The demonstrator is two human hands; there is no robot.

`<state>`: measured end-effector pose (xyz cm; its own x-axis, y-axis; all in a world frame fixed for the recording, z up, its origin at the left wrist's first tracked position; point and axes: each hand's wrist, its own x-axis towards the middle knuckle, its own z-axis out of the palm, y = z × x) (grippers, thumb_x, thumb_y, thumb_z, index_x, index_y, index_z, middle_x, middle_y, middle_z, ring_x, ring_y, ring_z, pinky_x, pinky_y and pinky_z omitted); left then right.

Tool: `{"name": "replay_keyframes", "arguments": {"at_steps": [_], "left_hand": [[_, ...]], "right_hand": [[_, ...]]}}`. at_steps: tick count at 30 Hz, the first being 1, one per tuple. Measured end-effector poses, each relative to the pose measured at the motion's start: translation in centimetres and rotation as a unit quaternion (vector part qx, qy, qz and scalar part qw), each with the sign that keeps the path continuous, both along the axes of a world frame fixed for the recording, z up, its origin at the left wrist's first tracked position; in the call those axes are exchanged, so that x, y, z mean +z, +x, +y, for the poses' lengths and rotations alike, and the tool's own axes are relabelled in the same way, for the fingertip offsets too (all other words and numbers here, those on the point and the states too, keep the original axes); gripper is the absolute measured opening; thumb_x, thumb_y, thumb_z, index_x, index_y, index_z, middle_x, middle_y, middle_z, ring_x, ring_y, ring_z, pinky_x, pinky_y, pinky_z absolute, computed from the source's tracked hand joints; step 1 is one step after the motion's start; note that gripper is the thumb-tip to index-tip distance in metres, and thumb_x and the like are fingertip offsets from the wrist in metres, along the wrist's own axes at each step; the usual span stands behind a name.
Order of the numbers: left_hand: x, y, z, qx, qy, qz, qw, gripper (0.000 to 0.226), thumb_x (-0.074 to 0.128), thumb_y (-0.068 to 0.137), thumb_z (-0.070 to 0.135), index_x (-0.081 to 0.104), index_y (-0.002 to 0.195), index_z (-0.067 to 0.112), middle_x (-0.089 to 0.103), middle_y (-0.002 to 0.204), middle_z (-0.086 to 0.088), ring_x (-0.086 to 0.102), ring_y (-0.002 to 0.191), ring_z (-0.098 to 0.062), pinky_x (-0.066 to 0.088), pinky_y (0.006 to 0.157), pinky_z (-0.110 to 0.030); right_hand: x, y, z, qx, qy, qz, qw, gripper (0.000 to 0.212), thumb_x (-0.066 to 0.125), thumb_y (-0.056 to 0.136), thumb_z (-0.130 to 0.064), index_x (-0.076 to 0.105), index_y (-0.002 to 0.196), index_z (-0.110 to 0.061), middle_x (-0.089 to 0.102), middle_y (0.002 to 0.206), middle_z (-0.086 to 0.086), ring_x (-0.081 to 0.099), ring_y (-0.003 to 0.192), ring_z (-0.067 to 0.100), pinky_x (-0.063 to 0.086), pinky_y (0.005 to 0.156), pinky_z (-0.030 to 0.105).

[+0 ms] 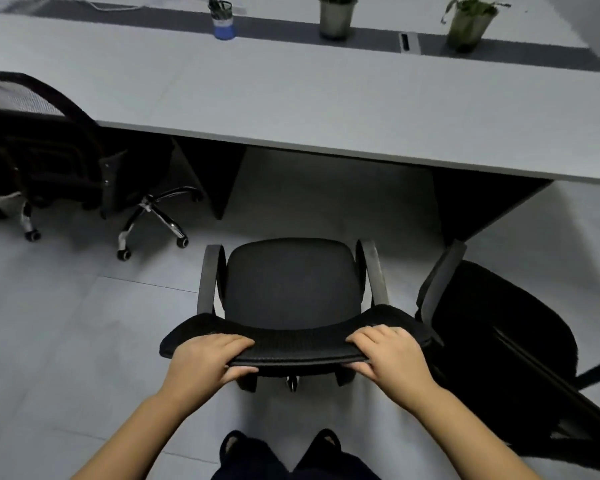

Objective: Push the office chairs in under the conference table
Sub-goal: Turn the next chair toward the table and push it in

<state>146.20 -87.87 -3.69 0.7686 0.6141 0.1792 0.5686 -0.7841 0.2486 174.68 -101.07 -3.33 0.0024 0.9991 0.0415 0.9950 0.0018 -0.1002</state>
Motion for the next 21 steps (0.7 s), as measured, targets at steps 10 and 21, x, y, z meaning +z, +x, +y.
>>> {"name": "replay_keyframes", "arguments": {"at_steps": [10, 21], "left_hand": [[0.6, 2.2, 9.1, 0.023, 0.036, 0.025, 0.999, 0.064, 0.017, 0.084, 0.071, 0.068, 0.090, 0.033, 0.072, 0.083, 0.018, 0.068, 0.076, -0.006, 0.044, 0.056, -0.015], [0.7, 4.5, 27.7, -0.039, 0.021, 0.036, 0.998, 0.074, 0.009, 0.082, 0.074, 0.067, 0.093, 0.030, 0.073, 0.083, 0.014, 0.068, 0.073, -0.011, 0.048, 0.053, -0.021]], "right_hand": [[-0.6, 2.0, 9.3, 0.004, 0.084, 0.023, 0.996, 0.037, 0.044, 0.073, -0.055, 0.065, 0.077, -0.025, 0.066, 0.065, -0.009, 0.061, 0.055, 0.013, 0.045, 0.050, 0.024], [-1.3, 3.4, 26.1, -0.024, 0.087, -0.020, 0.996, 0.043, 0.039, 0.076, -0.059, 0.063, 0.075, -0.024, 0.064, 0.060, -0.005, 0.059, 0.050, 0.017, 0.043, 0.045, 0.028]]}}
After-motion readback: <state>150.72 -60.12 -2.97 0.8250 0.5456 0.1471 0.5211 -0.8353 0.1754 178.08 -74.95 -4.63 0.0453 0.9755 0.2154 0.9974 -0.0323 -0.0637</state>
